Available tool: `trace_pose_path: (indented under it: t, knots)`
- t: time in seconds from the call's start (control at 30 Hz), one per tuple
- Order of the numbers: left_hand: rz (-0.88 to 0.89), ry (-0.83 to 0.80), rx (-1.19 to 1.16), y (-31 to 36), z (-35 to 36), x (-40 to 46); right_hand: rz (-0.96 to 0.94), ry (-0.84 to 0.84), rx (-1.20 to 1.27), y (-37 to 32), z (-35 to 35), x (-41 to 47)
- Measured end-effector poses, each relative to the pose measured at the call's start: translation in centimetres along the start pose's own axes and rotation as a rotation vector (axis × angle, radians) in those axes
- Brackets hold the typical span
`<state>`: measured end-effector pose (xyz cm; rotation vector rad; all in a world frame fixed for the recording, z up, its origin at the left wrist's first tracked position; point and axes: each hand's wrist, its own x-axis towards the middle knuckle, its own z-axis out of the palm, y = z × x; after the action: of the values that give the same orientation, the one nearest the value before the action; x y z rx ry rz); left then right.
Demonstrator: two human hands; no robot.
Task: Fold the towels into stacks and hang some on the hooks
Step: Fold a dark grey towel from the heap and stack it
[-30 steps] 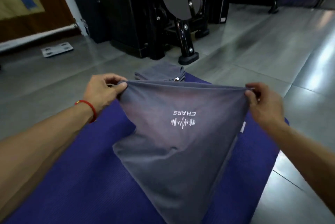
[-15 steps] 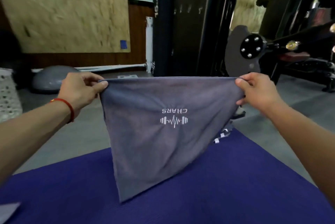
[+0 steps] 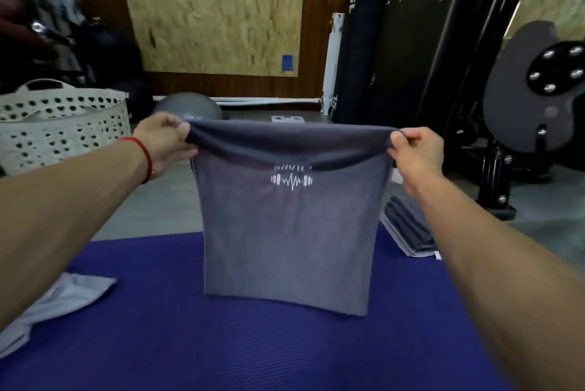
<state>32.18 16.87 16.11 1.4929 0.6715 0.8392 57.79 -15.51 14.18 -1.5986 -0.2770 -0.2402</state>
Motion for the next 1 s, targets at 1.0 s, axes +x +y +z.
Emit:
trace_pose_path:
  t: [1.0]
  knots:
    - [-0.103, -0.793, 1.055, -30.8, -19.0, -36.3, 0.176, -1.674, -0.99, 24.3, -20.3, -29.6]
